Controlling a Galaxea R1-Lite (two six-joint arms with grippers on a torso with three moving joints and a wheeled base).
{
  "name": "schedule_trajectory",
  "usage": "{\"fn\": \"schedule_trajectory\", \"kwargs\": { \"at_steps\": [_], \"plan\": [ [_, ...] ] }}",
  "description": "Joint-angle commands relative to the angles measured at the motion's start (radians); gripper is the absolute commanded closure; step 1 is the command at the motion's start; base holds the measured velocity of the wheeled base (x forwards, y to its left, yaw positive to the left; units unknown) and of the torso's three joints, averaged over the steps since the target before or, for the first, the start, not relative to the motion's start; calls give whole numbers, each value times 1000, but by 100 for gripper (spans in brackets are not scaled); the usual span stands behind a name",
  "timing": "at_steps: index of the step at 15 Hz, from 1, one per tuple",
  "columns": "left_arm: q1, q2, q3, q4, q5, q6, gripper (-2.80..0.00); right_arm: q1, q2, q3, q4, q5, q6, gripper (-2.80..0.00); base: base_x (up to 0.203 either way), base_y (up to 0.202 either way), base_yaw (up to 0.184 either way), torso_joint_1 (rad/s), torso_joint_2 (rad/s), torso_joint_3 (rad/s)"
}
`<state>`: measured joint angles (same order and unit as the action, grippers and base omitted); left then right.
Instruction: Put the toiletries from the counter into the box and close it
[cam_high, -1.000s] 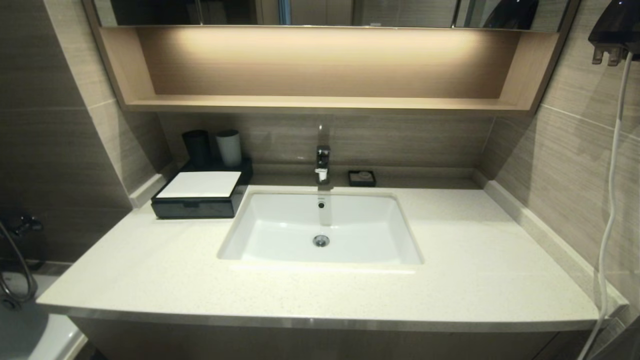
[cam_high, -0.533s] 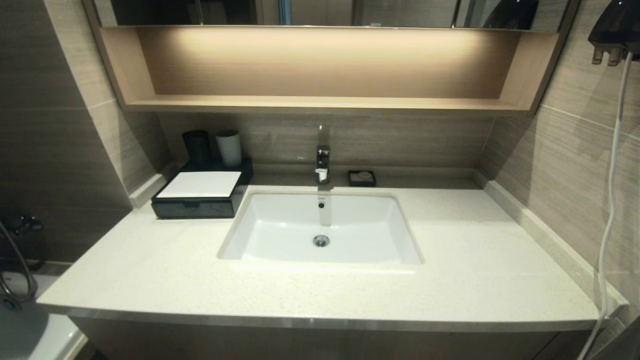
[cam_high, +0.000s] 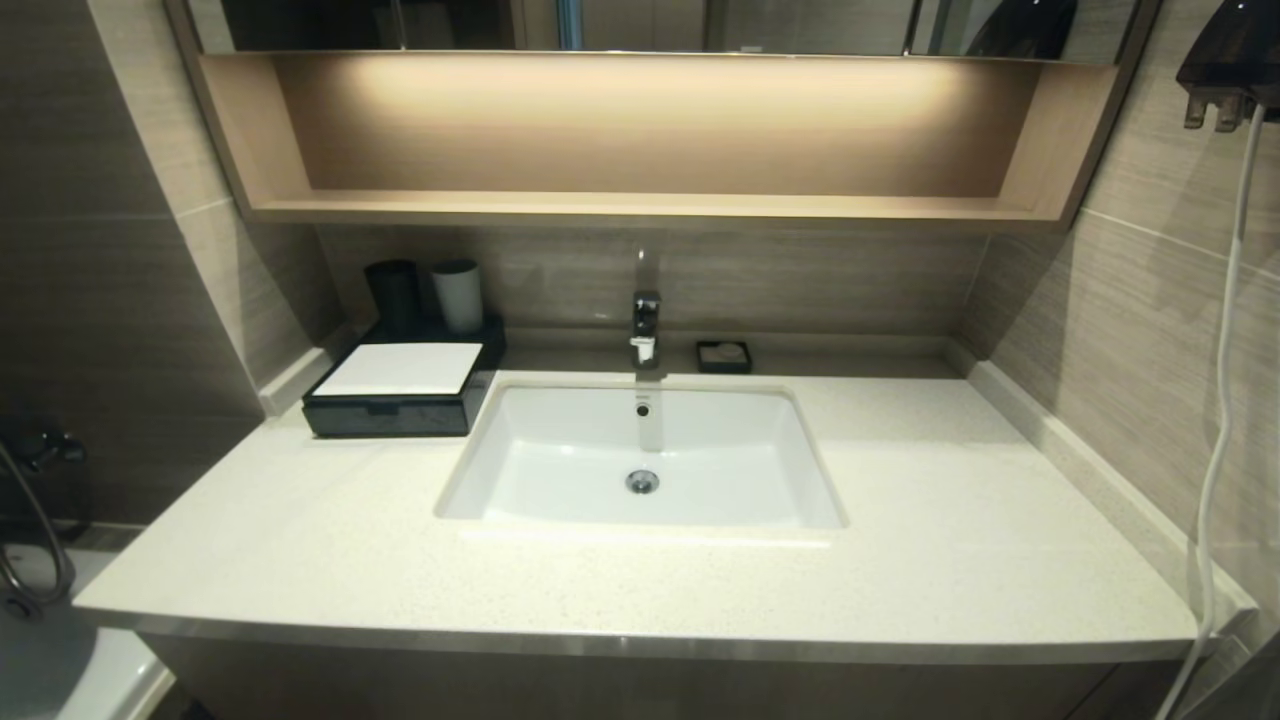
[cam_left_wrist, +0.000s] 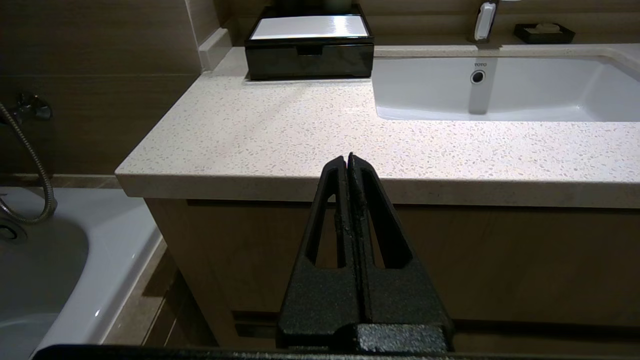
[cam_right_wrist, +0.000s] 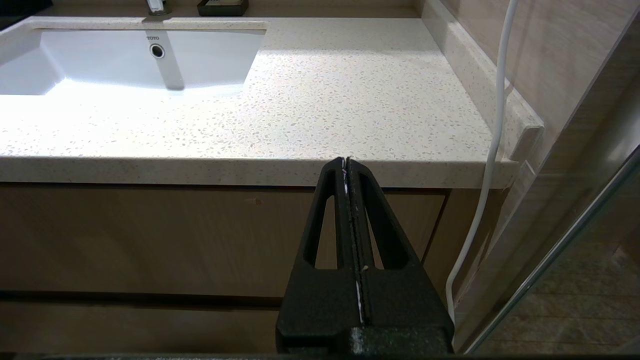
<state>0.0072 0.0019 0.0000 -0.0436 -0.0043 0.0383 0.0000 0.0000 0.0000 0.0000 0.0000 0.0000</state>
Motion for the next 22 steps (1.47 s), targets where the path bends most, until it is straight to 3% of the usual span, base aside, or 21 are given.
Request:
{"fn": "schedule_trajectory", "kwargs": {
  "at_steps": [1,22],
  "plan": [
    [0,0,20,-1,0,0,0,0,0,0,0,0,0,0,0,0,0,0,0,0],
    [0,0,20,-1,0,0,0,0,-2,0,0,0,0,0,0,0,0,0,0,0]
  ]
}}
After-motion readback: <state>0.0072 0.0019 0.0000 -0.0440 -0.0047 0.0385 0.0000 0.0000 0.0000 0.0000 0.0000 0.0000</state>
